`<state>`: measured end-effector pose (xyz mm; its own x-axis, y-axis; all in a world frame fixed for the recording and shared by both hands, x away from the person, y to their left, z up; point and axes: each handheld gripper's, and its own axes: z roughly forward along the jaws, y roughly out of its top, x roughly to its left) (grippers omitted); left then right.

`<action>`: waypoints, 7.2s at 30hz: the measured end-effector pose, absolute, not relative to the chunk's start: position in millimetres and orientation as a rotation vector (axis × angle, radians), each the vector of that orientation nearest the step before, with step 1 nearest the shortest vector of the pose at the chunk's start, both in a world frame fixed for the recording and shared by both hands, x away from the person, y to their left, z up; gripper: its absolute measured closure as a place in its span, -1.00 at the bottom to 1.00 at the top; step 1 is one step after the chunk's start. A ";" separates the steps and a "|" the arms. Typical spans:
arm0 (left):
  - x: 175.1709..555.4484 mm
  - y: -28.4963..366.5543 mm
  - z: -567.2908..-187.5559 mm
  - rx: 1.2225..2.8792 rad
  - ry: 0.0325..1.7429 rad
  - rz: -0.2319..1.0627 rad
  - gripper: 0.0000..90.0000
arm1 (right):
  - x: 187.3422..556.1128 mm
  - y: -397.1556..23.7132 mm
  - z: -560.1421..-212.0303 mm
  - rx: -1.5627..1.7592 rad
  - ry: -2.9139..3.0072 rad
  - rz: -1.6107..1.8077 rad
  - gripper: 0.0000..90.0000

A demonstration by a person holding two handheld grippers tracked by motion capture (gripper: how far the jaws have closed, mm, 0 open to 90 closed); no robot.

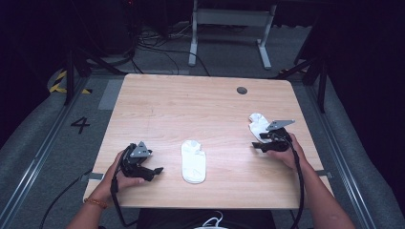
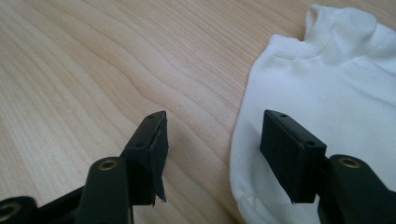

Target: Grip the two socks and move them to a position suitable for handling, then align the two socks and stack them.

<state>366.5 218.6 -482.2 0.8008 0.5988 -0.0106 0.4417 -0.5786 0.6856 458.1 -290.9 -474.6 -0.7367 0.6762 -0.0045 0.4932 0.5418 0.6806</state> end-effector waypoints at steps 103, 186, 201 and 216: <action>386.5 39.6 -450.3 2.337 0.183 0.138 0.87 | 366.2 -222.9 -415.1 0.500 2.644 1.305 0.95; 482.3 5.3 -468.4 2.438 0.417 0.071 0.93 | 348.9 -225.0 -470.2 0.346 2.790 1.058 0.94; 484.8 6.7 -464.5 2.450 0.405 0.080 0.96 | 348.7 -224.9 -468.1 0.333 2.775 1.060 0.95; 487.1 9.9 -444.2 2.437 0.378 0.096 0.96 | 341.5 -223.7 -453.4 0.305 2.699 1.137 0.96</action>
